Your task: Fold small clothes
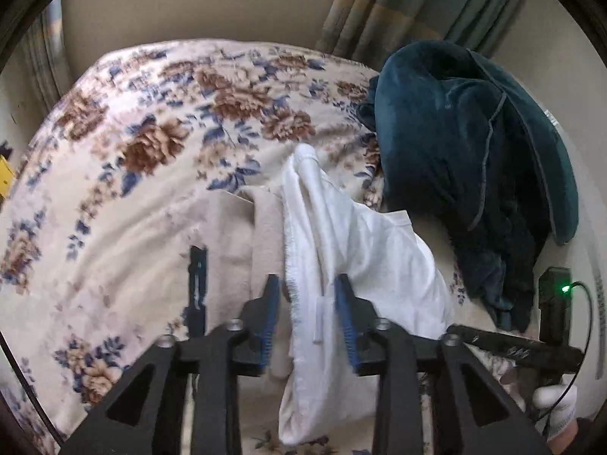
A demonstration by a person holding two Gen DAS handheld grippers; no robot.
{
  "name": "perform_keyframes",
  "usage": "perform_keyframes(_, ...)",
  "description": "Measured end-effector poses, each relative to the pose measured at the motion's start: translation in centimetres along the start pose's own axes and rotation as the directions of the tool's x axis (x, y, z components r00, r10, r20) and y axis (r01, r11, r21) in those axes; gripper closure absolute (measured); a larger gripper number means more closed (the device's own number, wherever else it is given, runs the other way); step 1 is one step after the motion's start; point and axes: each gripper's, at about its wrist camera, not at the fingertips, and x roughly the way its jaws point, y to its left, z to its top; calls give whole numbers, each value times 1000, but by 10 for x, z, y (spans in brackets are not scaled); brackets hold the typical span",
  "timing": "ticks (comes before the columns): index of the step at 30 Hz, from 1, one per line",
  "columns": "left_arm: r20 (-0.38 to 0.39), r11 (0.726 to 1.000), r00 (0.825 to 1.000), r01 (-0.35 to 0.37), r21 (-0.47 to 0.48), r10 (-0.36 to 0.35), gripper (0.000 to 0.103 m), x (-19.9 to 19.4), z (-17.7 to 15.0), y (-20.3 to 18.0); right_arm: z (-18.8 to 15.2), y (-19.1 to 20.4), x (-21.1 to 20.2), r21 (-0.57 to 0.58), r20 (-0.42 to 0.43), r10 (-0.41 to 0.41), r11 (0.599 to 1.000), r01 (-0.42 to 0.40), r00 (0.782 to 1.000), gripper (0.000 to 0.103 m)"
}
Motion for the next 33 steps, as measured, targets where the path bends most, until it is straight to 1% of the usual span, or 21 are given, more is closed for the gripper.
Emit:
perform_keyframes(1,5,1000,1000,-11,-6,12,56,-2,-3,-4,-2,1,5,-26,-24,-57,998,56,998,57)
perform_keyframes(2,5,1000,1000,-17,-11,17,51,-2,-7,-7,-5,1,8,-55,-35,-103,993,101,994,57)
perform_keyframes(4,2,999,999,-40,-12,40,50,1,-14,-13,-13,5,8,-103,-29,-171,981,167,985,57)
perform_keyframes(6,3,996,996,-89,16,89,48,3,-24,-27,-16,9,0,-106,10,-150,983,150,989,57)
perform_keyframes(7,6,992,993,-120,45,120,36,5,-30,-36,-17,12,-7,-106,35,-135,985,138,990,57)
perform_keyframes(8,9,986,989,-145,81,145,21,9,-36,-44,-18,16,-11,-110,51,-128,985,133,991,51)
perform_keyframes(9,12,980,986,-168,109,167,18,13,-40,-48,-21,21,-15,-115,60,-120,985,127,991,34)
perform_keyframes(11,-1,956,968,-247,158,250,15,31,-47,-49,-22,27,-12,-133,66,-123,982,131,990,15)
perform_keyframes(12,-15,942,953,-297,159,303,15,39,-49,-43,-23,29,-9,-143,63,-147,978,154,987,15)
perform_keyframes(13,-32,939,946,-314,138,321,13,45,-51,-32,-24,32,-1,-151,61,-190,969,197,980,15)
perform_keyframes(14,-55,947,948,-307,95,313,3,49,-51,-18,-26,32,7,-159,51,-220,961,226,974,15)
perform_keyframes(15,-71,949,947,-309,57,312,0,52,-51,-7,-28,32,15,-161,37,-231,959,234,972,15)
perform_keyframes(17,-89,960,957,-279,-7,277,0,54,-52,12,-32,29,29,-161,7,-254,954,252,967,15)
perform_keyframes(18,-97,962,958,-274,-20,271,0,57,-52,17,-33,29,32,-161,5,-258,953,256,966,15)
perform_keyframes(20,-97,962,958,-274,-23,270,0,55,-54,19,-34,30,38,-157,-2,-259,954,255,966,15)
perform_keyframes(22,-76,959,956,-284,7,284,0,47,-55,11,-35,33,37,-157,4,-271,950,268,963,15)
perform_keyframes(25,-22,951,952,-305,53,307,0,26,-60,-12,-42,43,18,-164,69,-316,932,323,946,15)
perform_keyframes(27,8,941,944,-331,69,331,0,11,-67,-22,-50,47,3,-168,114,-363,910,378,925,15)
perform_keyframes(28,26,933,936,-352,76,351,0,1,-71,-28,-57,49,-7,-166,140,-386,899,406,912,15)
perform_keyframes(30,39,926,930,-369,81,367,0,-14,-77,-34,-68,52,-24,-150,173,-401,892,426,900,6)
perform_keyframes(33,54,923,926,-378,78,375,0,-43,-88,-48,-88,62,-60,-126,228,-409,887,444,883,4)
